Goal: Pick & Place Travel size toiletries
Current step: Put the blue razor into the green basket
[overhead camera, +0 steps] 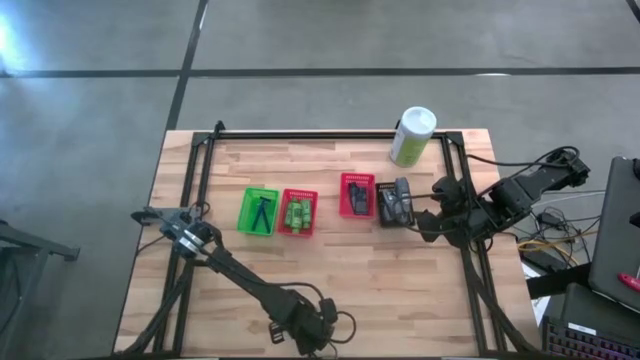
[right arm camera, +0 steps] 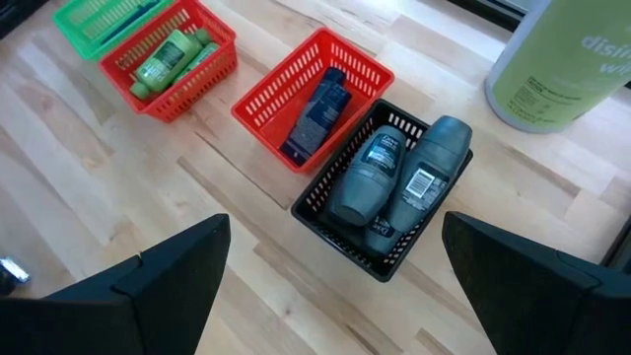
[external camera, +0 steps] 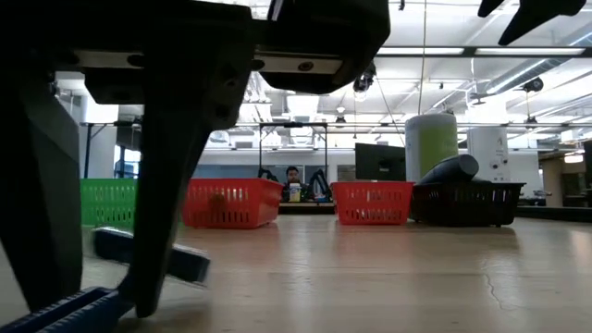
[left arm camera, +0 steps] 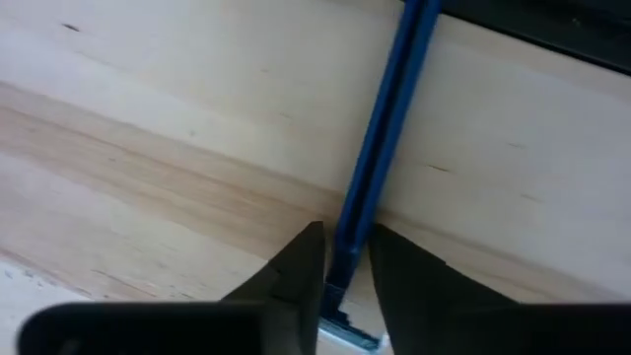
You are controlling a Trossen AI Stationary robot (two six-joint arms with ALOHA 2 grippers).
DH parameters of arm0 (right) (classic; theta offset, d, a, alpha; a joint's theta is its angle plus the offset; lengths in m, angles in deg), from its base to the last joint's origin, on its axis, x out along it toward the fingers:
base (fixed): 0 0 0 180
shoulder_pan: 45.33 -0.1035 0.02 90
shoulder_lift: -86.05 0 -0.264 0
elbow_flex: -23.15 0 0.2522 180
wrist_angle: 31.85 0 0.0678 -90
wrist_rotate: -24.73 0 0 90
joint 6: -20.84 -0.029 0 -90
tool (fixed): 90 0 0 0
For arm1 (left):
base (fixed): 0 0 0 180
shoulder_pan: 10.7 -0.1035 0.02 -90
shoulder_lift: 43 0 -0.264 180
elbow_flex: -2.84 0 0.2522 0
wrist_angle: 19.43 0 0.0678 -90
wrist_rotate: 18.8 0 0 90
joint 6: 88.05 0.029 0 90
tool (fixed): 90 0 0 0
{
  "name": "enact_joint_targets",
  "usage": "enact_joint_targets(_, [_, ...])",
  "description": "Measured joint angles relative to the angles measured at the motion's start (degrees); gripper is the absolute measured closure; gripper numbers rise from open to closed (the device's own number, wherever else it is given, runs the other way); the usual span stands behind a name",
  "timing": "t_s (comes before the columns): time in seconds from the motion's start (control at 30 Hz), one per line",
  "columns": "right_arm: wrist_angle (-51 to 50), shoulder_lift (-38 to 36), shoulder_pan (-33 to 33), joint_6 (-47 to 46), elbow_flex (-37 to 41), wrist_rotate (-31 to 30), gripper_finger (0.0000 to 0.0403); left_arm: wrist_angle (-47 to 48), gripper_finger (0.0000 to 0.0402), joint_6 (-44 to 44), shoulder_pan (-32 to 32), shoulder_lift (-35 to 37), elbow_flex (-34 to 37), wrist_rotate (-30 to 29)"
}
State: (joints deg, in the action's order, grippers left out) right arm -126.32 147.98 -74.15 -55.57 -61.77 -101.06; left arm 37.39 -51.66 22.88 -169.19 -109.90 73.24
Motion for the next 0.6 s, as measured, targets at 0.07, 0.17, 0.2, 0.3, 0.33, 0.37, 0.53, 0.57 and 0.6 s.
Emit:
enact_joint_targets(0.07, [0.01, 0.0, 0.0, -0.06, 0.14, 0.0, 0.0035, 0.03, 0.0329, -0.03, 0.0, 0.0, 0.0, 0.54])
enact_joint_targets(0.17, [-0.01, 0.0, 0.0, -0.13, 0.25, 0.0, 0.0035, 0.02, 0.0354, -0.22, 0.0, 0.0, 0.0, 0.94])
enact_joint_targets(0.2, [-0.03, 0.0, 0.0, -0.13, 0.27, 0.0, 0.0035, -0.01, 0.036, -0.31, -0.02, 0.0, 0.0, 0.96])
enact_joint_targets(0.3, [-0.05, 0.0, 0.0, -0.13, 0.38, 0.0, 0.0035, -0.03, 0.037, -0.99, -0.02, 0.0, 0.0, 0.88])
enact_joint_targets(0.33, [-0.01, 0.0, 0.0, -0.13, 0.39, 0.0, 0.0035, -0.06, 0.0371, -1.63, -0.01, 0.0, 0.0, 0.41])
enact_joint_targets(0.37, [0.0, 0.0, 0.0, -0.14, 0.45, 0.0, 0.0035, -0.12, 0.0371, -2.3, 0.0, 0.0, 0.0, -0.35])
enact_joint_targets(0.53, [-0.02, 0.0, 0.0, -0.14, 0.47, 0.01, 0.0035, 3.88, 0.0369, -7.32, -0.04, 0.89, -0.77, -2.14])
enact_joint_targets(0.57, [-0.03, 0.0, 0.0, -0.15, 0.47, 0.0, 0.0035, 4.8, 0.0371, -8.78, -0.05, 1.59, -0.84, -2.32])
enact_joint_targets(0.6, [-0.03, 0.0, 0.0, -0.13, 0.47, 0.0, 0.0035, 6.08, 0.0373, -10.47, -0.13, 2.4, -0.88, -2.78])
